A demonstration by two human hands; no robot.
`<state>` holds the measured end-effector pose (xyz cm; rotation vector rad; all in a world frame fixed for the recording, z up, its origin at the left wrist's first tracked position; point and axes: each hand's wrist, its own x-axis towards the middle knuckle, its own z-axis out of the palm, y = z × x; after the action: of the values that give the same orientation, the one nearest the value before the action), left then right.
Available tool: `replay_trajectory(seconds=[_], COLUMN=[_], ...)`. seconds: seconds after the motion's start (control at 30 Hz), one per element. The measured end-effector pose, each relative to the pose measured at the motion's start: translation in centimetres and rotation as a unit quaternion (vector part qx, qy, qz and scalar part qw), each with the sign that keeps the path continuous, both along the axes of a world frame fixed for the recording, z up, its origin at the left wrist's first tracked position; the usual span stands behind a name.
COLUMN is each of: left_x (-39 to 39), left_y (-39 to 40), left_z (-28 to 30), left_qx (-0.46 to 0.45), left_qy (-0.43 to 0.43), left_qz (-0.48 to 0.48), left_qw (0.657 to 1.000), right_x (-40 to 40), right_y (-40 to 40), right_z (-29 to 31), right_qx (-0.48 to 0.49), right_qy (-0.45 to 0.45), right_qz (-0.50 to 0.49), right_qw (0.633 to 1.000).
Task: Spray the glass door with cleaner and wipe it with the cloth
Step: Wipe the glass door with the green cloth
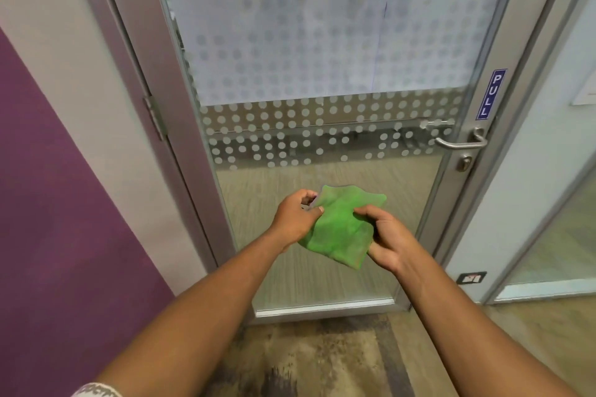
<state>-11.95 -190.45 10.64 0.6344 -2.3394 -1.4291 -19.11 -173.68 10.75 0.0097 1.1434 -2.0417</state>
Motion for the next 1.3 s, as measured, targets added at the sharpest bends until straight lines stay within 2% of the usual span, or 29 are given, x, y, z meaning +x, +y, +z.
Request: replay_trajectory(seconds=[0.17,0.33,0.47,0.57,0.63,0.8,0.87,1.0,1.13,1.23,1.3], left_x=[-1.1,-2.0,-3.3,-4.2,-4.7,-5.6,-5.9,-7.9,-10.0,-11.6,-12.4], left_y=[-3.5,-7.0,-9.9,-12.1,-13.8,-17.3,-18.5,-21.1,-23.2,-24.5,-25.4], left_z=[0.2,0.6,1.9,2.4,2.6,3.8,4.4,5.8,7.8,8.8,9.2], left_qx=[-0.105,-0.189,-0.249,-0.39,-0.439,-0.469,-0.528,-0.671,-0.77,-0.815,-0.832], left_qy=[-0.025,-0.07,-0.096,-0.112,-0.134,-0.099,-0.084,-0.012,0.041,0.056,0.077], left_qz=[-0.117,-0.218,-0.196,-0.22,-0.236,-0.223,-0.227,-0.253,-0.249,-0.252,-0.242], left_qw=[0.987,0.955,0.944,0.887,0.856,0.849,0.814,0.697,0.586,0.518,0.493], right_x=[0.1,-0.7,-2.6,-4.5,-5.4,-6.4,-6.5,-7.0,-6.3,-5.8,-5.3], right_y=[-2.3,-4.9,-7.1,-9.0,-10.3,-13.3,-14.4,-17.5,-20.6,-22.9,-24.7], right_z=[-1.0,-2.5,-4.5,-5.3,-5.4,-5.1,-4.8,-4.2,-3.9,-3.7,-3.6], right_qx=[0.058,0.07,0.101,0.088,0.075,0.068,0.073,0.063,0.037,-0.029,-0.091], right_qy=[0.075,0.052,-0.006,-0.034,-0.041,-0.048,-0.051,-0.031,-0.017,-0.052,-0.061], right_qz=[-0.024,-0.089,-0.156,-0.198,-0.225,-0.284,-0.316,-0.396,-0.434,-0.431,-0.426], right_qw=[0.995,0.992,0.983,0.976,0.971,0.955,0.945,0.916,0.9,0.901,0.898])
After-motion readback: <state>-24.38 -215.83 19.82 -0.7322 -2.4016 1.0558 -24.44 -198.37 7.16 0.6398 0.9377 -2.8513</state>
